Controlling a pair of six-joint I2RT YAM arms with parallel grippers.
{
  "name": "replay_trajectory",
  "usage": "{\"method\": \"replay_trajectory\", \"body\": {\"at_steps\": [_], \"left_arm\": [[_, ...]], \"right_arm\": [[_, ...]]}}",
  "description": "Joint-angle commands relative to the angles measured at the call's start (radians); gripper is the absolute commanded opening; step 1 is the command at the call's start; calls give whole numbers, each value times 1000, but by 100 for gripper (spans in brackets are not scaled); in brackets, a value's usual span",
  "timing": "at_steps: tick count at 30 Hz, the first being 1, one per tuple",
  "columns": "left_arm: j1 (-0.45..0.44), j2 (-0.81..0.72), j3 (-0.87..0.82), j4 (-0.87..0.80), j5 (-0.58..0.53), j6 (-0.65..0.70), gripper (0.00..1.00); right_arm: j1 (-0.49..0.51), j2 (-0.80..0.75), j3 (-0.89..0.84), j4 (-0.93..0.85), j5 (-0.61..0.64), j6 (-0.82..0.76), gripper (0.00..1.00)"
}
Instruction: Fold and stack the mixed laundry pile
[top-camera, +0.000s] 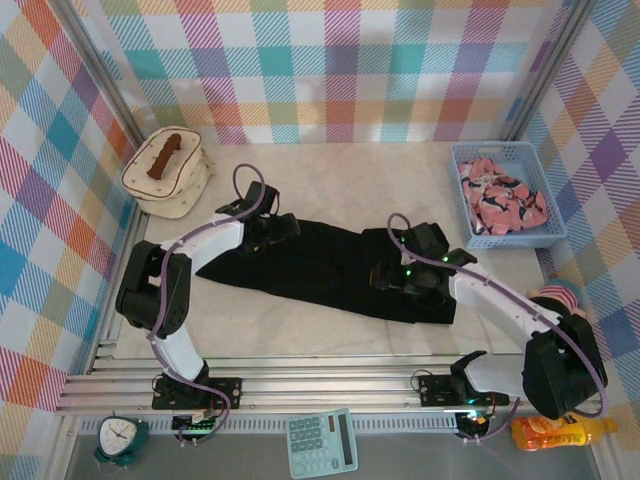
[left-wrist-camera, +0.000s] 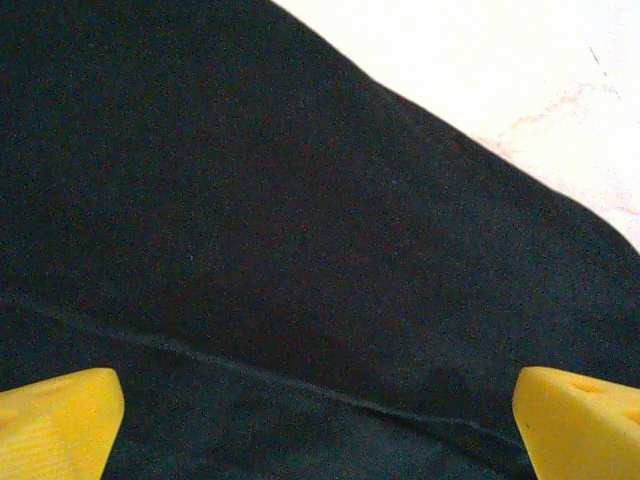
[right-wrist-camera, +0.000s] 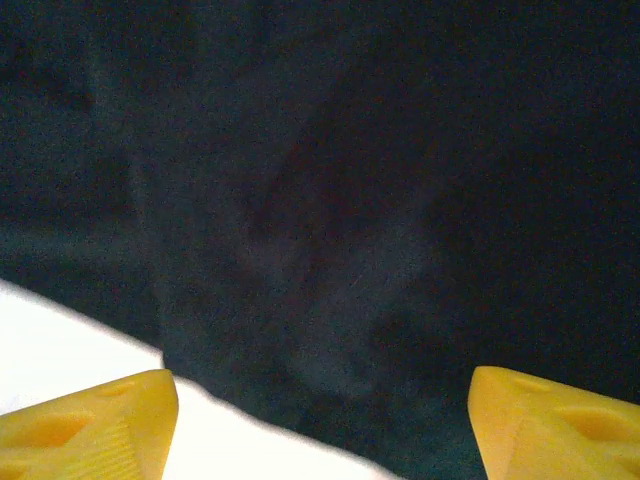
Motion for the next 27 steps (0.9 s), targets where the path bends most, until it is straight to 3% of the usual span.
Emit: {"method": "replay_trajectory", "body": {"at_steps": [1,3,7,13,16,21,27], "left_arm": [[14,71,45,-25,-64,53,100],[25,116,52,-13,-75,56,100],[43,181,41,7,-68,51,100],[46,166,-76,-12,-139,35,100],[46,130,-171,-19,-129,-19,100],[34,3,-316,-8,-70,-140,100],[11,-149,-183,-119,-82,-103,100]], "right_arm": [[-42,124,32,32,84,76,73],[-43,211,56,74,80,102,67],[-65,357,108,94,135,171,66],[-220,510,167,191,85,211,66],[-245,591,282,166,102,206,66],[-279,718,463,141,30,215,67],[-258,682,507,139,4,149,67]]}}
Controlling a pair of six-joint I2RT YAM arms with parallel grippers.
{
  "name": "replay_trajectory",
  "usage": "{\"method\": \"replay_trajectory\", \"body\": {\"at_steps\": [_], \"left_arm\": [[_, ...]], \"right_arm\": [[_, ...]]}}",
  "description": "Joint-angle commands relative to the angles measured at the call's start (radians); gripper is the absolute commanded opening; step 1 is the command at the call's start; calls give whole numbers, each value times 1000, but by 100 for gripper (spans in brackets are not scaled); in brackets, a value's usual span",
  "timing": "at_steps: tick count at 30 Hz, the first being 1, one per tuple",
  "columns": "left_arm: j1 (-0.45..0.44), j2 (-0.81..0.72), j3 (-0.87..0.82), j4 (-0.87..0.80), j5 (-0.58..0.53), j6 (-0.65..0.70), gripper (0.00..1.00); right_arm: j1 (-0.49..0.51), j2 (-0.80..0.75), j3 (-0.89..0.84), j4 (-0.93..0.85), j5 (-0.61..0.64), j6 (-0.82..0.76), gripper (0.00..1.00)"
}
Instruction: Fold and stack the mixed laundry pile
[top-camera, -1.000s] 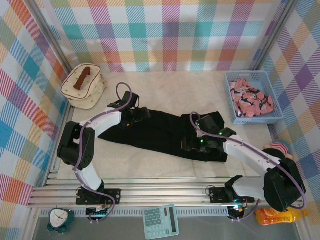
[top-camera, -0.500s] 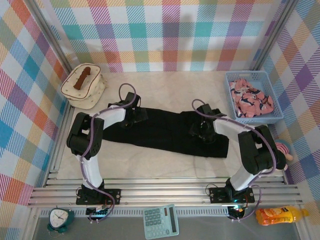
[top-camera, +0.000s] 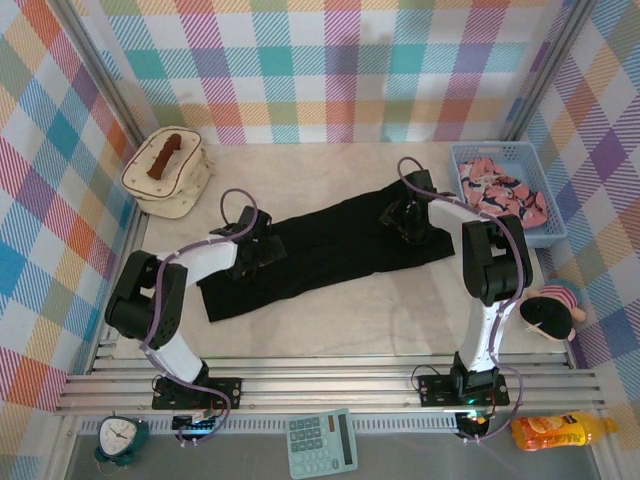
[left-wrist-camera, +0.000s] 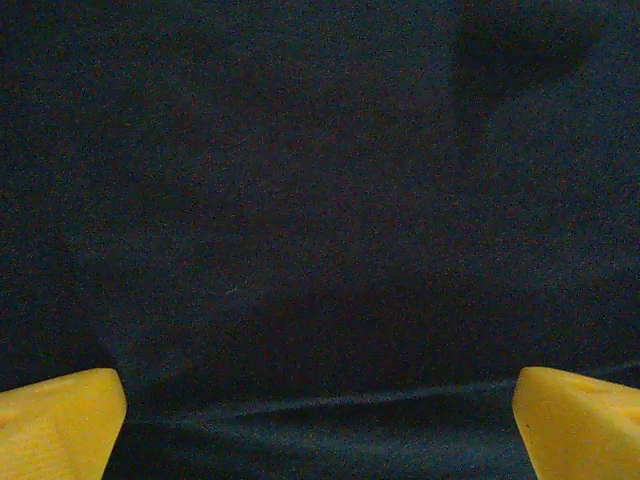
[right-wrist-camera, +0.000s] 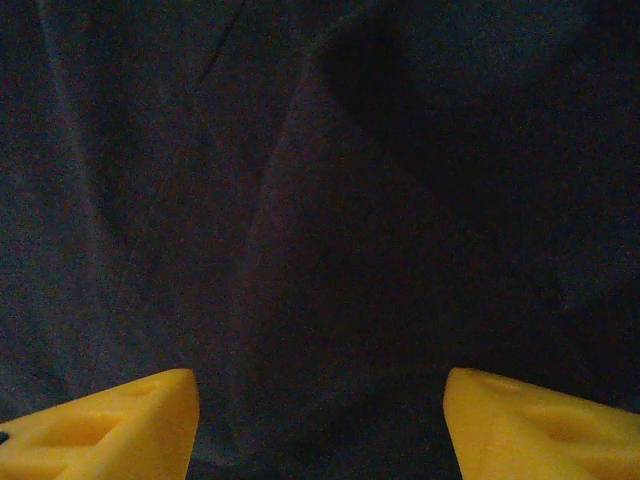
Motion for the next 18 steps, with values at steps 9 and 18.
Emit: {"method": "replay_trajectory", "body": {"at_steps": [9,18], "left_arm": [[60,119,261,-193,-54,234,54],[62,199,148,-170,-16,242,0]], "right_arm": [[182,-22,4,-94,22,-48,61],[167,217,207,-123,-27,-13,57]]}}
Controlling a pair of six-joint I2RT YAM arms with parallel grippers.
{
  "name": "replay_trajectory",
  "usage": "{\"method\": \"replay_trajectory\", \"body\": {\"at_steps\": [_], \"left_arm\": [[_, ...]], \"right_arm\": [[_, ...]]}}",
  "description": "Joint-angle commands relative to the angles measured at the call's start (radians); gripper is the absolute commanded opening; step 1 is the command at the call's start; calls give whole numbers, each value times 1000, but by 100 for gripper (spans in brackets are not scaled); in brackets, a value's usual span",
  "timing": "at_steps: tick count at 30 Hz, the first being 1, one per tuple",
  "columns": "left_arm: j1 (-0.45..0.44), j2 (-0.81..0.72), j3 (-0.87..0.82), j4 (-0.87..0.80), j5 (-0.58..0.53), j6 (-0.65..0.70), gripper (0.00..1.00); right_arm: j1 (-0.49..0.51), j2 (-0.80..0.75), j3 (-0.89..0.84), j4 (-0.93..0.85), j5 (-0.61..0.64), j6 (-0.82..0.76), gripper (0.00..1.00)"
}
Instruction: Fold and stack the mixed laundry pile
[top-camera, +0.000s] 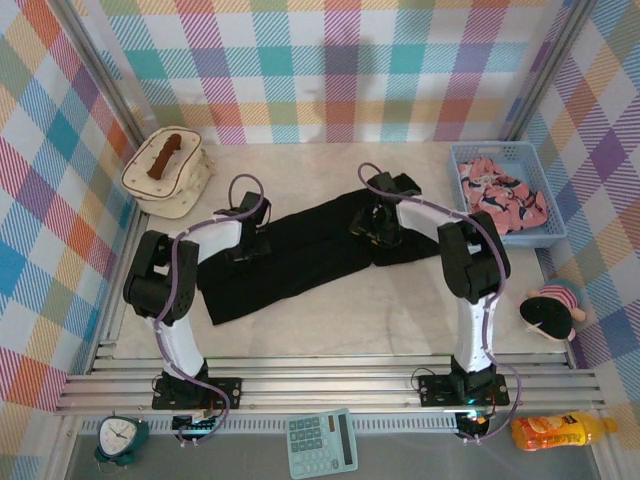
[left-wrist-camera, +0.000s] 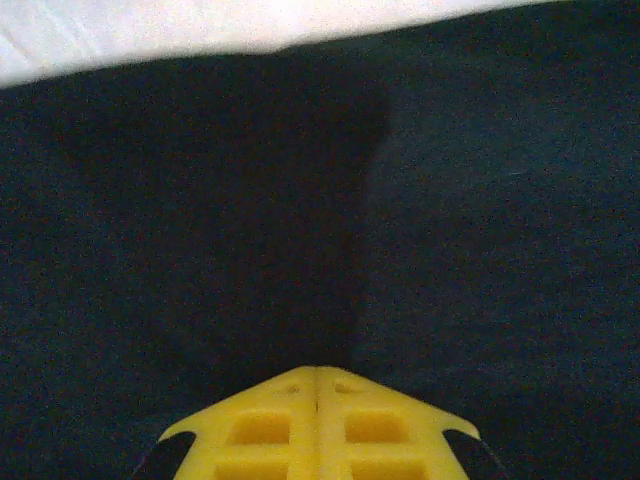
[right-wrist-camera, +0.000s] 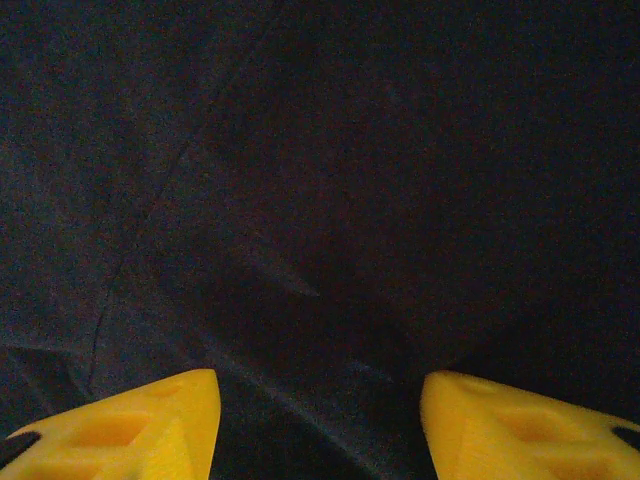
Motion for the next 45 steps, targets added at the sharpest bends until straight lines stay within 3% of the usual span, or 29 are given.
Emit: {"method": "replay_trajectory", "body": {"at_steps": [1,8,12,16,20,25,30,35,41,45], "left_arm": [[1,24,-62,-43,46,5,0],[-105,-19,-155,40,271,-176,1],[-221,-39,-158,150,392,-328,7],[-318,-3,-47,195,451,-411,13],[-328,-10,82,186,452,-409,27],[-272,-14,243,76,319,-258,52],[-197,105,411,125,279,-143,49],[-170,364,725,113,307,-98,40],[-159,696,1185,-16,279,-70,37],[-140,835,1369,-45,260,-98,38]], "right_arm": [[-28,148,103,-51,-13,6,57],[-77,431,611,-241,-74,-103,58],[-81,618,980,-352,-242,-190,60],[-88,661,1115,-337,-338,-202,65],[-112,492,962,-264,-328,-242,70],[-128,202,627,-199,-252,-296,70],[-123,-24,279,-155,-201,-294,64],[-72,-174,-27,-85,-239,-224,53],[45,-215,-255,-18,-235,-145,52],[48,-187,-330,17,-235,-92,51]]}}
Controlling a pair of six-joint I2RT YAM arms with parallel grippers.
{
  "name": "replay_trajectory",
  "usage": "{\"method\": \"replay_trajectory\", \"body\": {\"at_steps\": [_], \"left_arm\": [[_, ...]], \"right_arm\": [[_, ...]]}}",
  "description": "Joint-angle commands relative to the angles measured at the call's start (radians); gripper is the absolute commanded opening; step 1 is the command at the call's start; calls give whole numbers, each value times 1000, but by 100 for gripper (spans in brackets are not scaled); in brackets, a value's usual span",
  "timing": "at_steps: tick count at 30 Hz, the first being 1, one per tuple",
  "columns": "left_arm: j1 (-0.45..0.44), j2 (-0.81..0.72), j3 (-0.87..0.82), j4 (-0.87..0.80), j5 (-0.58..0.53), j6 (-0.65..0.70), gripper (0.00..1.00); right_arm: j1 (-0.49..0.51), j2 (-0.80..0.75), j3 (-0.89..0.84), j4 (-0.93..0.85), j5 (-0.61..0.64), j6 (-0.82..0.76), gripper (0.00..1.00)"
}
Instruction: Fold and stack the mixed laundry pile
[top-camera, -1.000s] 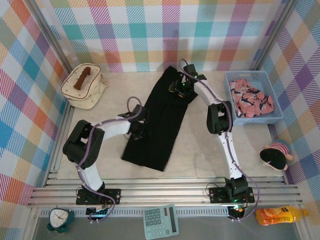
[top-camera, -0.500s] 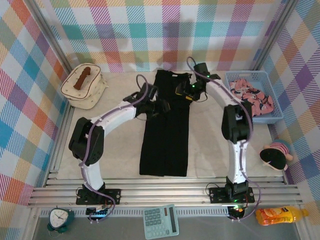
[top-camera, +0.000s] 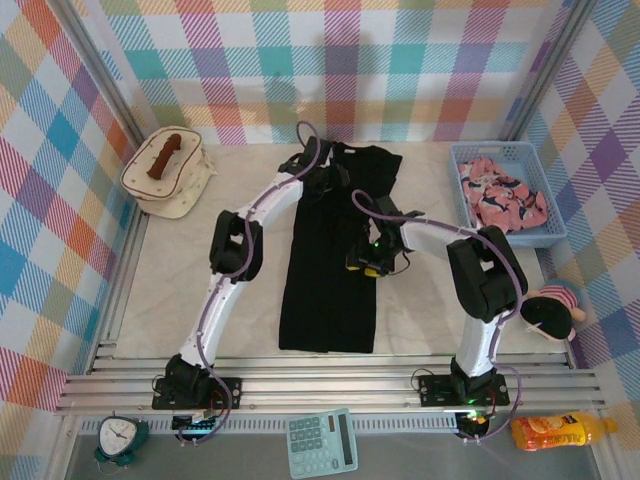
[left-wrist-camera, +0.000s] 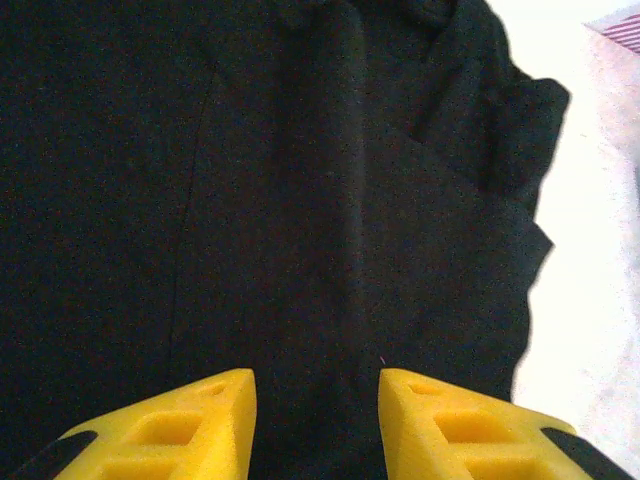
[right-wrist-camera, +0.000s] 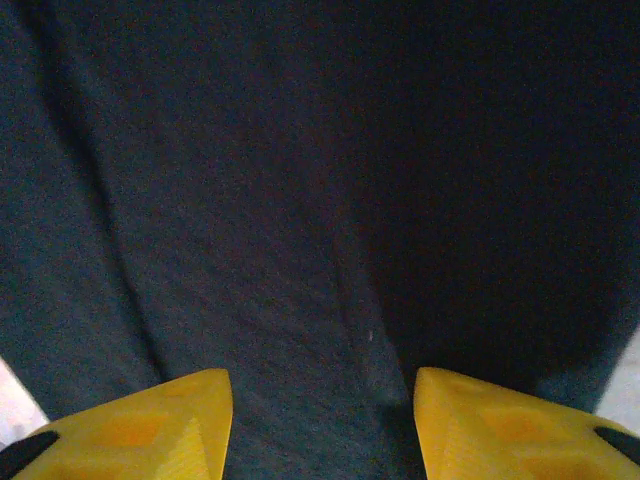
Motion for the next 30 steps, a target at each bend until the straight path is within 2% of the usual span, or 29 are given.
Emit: {"method": "replay_trajectory", "body": {"at_steps": [1,4,10,15,21,26,30], "left_arm": [[20,63,107,-58,-44,2,38],[53,98,110,-67,-78,-29,38],[117,97,69,-206,-156,-46,35],[130,10,-89,-125,-164,-47,40],[141,65,9,-151,-151,-50,45],[145,87,28,-161,-130,-46,46],[144,88,21,-167,-123,-49,46]], "right_arm": [[-18,21,-25,28,41,64,51],[-45,21,-32,-24,122,51,51],[-130,9,-15,-74,153,-21,51],[-122,-27,34,-124,131,-90,52],[-15,-121,54,-234,147,-144,52],[97,-253,-70,-318,187,-106,52],[195,-331,-161,-308,153,-31,50]]}}
